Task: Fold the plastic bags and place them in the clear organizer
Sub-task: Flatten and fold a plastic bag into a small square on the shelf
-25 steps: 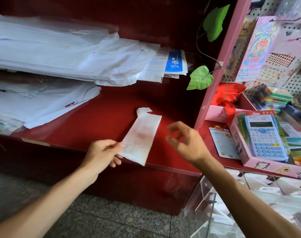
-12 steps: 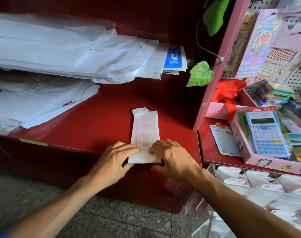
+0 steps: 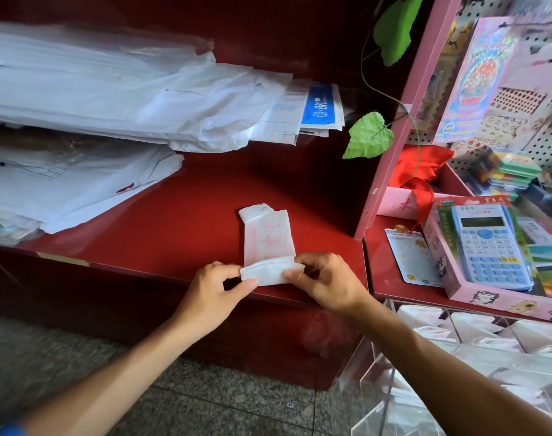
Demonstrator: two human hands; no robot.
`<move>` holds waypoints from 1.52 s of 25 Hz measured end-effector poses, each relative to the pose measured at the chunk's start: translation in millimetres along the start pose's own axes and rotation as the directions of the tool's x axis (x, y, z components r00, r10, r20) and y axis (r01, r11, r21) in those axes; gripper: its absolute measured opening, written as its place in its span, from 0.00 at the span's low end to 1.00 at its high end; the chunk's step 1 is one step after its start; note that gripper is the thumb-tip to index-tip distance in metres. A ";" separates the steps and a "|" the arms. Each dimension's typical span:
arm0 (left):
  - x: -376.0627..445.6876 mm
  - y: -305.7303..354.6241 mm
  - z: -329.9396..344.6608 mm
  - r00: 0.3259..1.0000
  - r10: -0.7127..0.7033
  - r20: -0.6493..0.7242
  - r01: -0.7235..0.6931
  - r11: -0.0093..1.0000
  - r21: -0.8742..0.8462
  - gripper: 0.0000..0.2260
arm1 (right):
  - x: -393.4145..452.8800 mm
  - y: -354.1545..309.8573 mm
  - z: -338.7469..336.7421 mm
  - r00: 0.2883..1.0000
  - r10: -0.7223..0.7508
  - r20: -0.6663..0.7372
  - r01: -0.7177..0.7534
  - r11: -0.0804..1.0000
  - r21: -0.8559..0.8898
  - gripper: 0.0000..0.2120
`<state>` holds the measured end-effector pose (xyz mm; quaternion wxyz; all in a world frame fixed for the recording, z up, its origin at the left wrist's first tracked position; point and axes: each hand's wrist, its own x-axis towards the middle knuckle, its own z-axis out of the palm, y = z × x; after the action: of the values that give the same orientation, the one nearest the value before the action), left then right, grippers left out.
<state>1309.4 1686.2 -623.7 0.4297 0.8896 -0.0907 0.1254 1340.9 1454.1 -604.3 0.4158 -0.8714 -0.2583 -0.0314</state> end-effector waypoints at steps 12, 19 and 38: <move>17.8 19.1 14.7 0.964 -0.261 -0.047 0.265 0.946 0.187 0.21 | 17.8 -1.9 8.5 0.937 0.333 -0.104 -0.345 0.931 -0.120 0.14; 14.9 12.7 18.6 0.992 0.066 -0.109 -0.016 0.911 0.412 0.18 | 7.1 -10.9 14.6 0.999 -0.022 -0.040 -0.006 0.809 -0.588 0.13; 3.1 12.0 7.6 0.996 -0.081 -0.034 0.080 0.996 -0.034 0.08 | 1.4 -1.7 -10.2 0.960 0.276 -0.048 -0.273 0.961 0.053 0.18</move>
<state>1310.2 1672.7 -618.4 0.4506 0.8830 -0.0491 0.1223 1342.9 1448.1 -596.1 0.4430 -0.8879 -0.1242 0.0084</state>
